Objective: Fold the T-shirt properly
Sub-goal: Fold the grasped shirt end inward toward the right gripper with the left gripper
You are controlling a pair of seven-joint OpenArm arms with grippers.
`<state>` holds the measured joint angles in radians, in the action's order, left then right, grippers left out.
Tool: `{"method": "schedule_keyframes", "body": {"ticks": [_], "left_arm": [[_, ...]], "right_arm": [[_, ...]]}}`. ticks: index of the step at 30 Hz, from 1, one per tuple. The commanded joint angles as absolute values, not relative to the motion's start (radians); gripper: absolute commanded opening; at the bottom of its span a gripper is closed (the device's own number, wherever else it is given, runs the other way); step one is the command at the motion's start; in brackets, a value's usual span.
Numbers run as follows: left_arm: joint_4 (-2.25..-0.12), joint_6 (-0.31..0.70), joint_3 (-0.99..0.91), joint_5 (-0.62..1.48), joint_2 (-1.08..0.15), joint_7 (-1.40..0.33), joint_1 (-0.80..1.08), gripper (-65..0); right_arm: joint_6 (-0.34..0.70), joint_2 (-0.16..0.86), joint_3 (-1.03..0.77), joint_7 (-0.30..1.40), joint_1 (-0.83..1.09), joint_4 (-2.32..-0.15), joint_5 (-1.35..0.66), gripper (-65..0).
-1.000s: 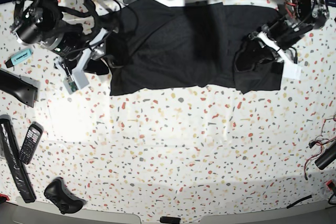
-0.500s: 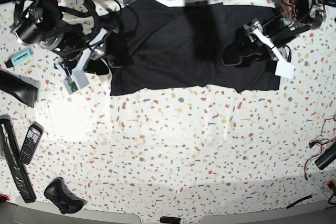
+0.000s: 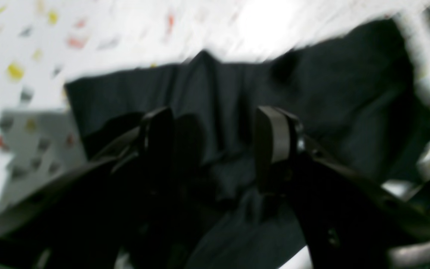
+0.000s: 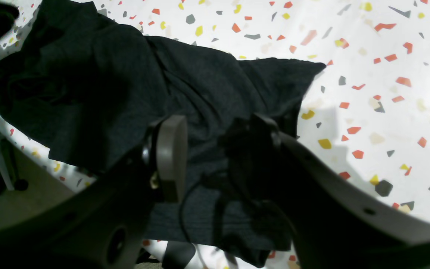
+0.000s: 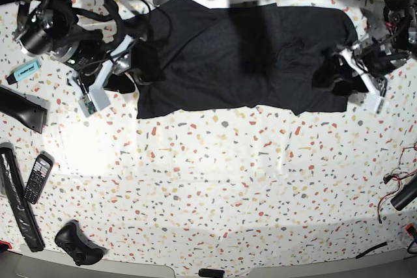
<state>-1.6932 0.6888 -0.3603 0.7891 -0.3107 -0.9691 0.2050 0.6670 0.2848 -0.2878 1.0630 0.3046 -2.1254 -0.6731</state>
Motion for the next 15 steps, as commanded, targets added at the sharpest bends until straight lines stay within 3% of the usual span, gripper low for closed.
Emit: {"method": "schedule_keyframes", "body": {"ticks": [1, 6, 11, 15], "left_arm": [[-1.711, 0.698, -0.366, 0.813, -0.33, -0.953, 0.202, -33.0], [-1.72, 0.698, -0.366, 0.974, -0.393, -0.989, 0.202, -33.3], [-1.784, 0.698, -0.366, 1.184, -0.485, -1.155, 0.22, -39.7], [-1.868, 0.698, -0.366, 1.188, -0.498, -1.102, 0.322, -39.7]], "right_arm": [[0.677, 0.294, -0.294, 1.04, 0.296, -2.145, -0.688, -38.3], [0.677, 0.294, -0.294, 1.04, 0.294, -2.145, -0.688, -38.3], [0.677, 0.294, -0.294, 1.04, 0.294, -2.145, -0.688, -38.3], [0.677, 0.294, -0.294, 1.04, 0.294, -2.145, -0.688, -38.3]]}}
